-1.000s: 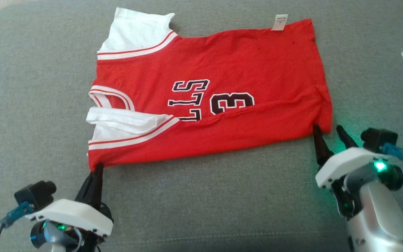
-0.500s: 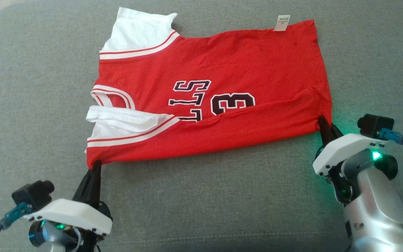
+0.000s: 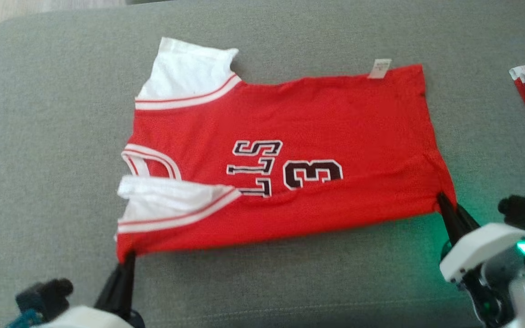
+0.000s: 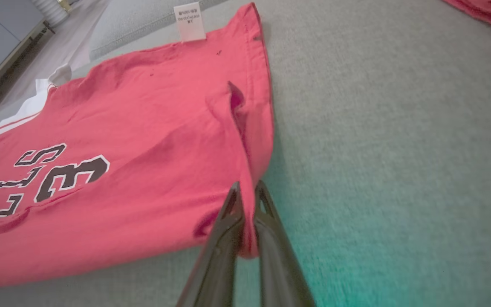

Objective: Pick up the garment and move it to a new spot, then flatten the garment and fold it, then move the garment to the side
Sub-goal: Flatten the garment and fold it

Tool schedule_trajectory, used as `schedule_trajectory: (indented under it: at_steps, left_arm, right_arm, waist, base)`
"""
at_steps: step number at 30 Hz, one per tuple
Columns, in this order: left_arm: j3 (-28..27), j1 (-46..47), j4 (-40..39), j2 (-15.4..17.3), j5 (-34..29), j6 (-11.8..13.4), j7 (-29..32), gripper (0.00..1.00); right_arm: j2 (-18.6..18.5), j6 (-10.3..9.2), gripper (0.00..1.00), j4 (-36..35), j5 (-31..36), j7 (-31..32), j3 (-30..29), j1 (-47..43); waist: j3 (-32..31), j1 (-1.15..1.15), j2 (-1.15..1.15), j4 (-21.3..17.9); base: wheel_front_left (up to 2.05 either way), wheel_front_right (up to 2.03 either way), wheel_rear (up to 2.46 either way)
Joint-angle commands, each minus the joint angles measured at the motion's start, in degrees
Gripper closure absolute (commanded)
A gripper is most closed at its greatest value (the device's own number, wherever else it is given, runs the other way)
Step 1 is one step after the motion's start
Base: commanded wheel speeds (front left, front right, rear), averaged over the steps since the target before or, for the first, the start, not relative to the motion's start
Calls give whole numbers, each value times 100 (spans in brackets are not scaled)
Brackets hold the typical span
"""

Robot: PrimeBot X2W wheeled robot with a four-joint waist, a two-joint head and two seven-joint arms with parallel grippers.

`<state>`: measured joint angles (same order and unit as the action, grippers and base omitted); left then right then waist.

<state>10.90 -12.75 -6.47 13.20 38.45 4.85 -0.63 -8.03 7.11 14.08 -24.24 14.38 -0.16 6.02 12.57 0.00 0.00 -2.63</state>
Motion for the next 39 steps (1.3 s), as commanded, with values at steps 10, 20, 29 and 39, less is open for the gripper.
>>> schedule_trajectory:
  at_steps: [10,20,29,39]
  left_arm:
    - [26,-306,-19,-64,81,137,146,100]
    - [-109,-127,14,156,-17,107,41,0]
    - [-157,606,-450,775,-425,104,450,0]
    - [-129,3061,-257,1941,-791,-382,1878,0]
  right_arm:
    - [151,37,98,-773,62,297,-257,-624]
    - [230,37,0,-947,207,201,-449,-807]
    - [168,37,0,-1292,324,82,-353,-513]
    - [22,37,0,-1556,331,66,579,602]
  waist:
    - [-70,0,0,-23]
    - [-83,0,0,-168]
    - [71,0,0,-359]
    - [929,0,0,-700]
  base:
    - [0,0,0]
    - [0,0,0]
    - [0,0,0]
    - [0,0,0]
